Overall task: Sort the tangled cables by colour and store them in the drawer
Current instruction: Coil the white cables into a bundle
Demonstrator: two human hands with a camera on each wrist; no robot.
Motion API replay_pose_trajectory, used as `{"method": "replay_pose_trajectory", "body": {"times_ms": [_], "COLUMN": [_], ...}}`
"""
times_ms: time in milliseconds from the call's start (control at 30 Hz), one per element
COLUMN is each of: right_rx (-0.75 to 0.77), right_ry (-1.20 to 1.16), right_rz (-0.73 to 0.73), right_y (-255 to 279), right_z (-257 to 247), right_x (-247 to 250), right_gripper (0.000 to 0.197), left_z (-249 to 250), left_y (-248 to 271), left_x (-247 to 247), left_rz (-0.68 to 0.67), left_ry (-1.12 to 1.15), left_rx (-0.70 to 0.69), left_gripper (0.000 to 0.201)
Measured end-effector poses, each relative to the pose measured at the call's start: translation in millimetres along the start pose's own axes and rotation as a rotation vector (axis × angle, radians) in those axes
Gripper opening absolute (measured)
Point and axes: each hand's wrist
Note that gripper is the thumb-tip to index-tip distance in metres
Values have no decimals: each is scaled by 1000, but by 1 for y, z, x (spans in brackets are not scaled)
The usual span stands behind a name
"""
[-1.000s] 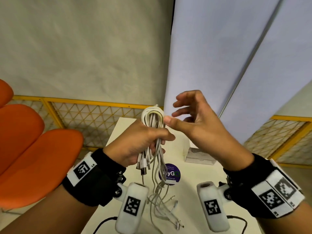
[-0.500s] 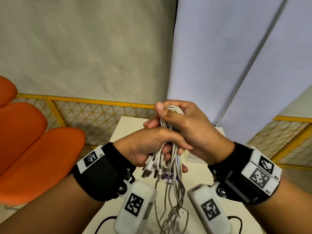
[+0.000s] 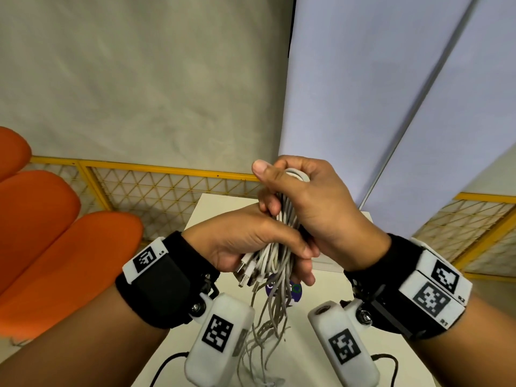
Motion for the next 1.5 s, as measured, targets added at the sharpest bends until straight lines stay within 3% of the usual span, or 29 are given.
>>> {"method": "replay_pose_trajectory", "body": {"times_ms": [167, 267, 333, 500, 633, 733, 900, 1000, 1133, 1200, 1267, 1333, 1400, 1500], "right_rx": [-52, -81, -107, -58, -15, -19, -33, -21, 0, -19, -41, -51, -70, -161], "right_ry": [-45, -81, -87, -42, -28, -60, -151, -144, -38, -50, -76, -74, -42, -17], "right_rz": [-69, -101, -44, 172, 200, 180, 110, 47, 45, -13, -40, 43, 133, 36], "right_y": [2, 3, 4, 0, -4, -6, -11, -11, -11, -11, -12, -12, -9, 4], "right_z": [-3, -6, -8, -2, 2, 4, 3, -1, -3, -2, 0, 8, 25, 63], "right_x": [5, 7, 5, -2, -4, -4, -1, -2, -1, 3, 12, 25, 35, 31], "right_gripper": [35, 35, 41, 58, 60, 60, 60, 59, 61, 54, 44, 45, 56, 62], "left_z": [-4, -8, -9, -10, -11, -13, -15, -16, -21, -22, -22, -25, -28, -26], "left_y": [-2, -4, -5, -9, -11, -9, -9, -10, -15, -16, -15, -12, -11, -7], "left_x": [-2, -4, -7, -11, -9, -6, -7, -7, -7, -6, 0, 10, 18, 24], "left_rz": [98, 150, 183, 231, 174, 124, 158, 194, 162, 189, 202, 223, 227, 212], "left_ry": [-14, -78, -134, -230, -208, -191, -75, -66, -11, -9, 10, 62, 100, 191], "left_rx": [-55, -67, -59, -1, 49, 42, 34, -5, -80, -82, -140, -172, -215, -277], "left_gripper": [8, 27, 37, 30, 18, 24, 27, 46, 20, 26, 7, 27, 28, 21]}}
Point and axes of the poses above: each hand's wrist, its own y-axis away from the middle knuckle, its own x-axis out of the back of the hand, z = x × y, and after that the axes turned 14 degrees about -z, right-handed
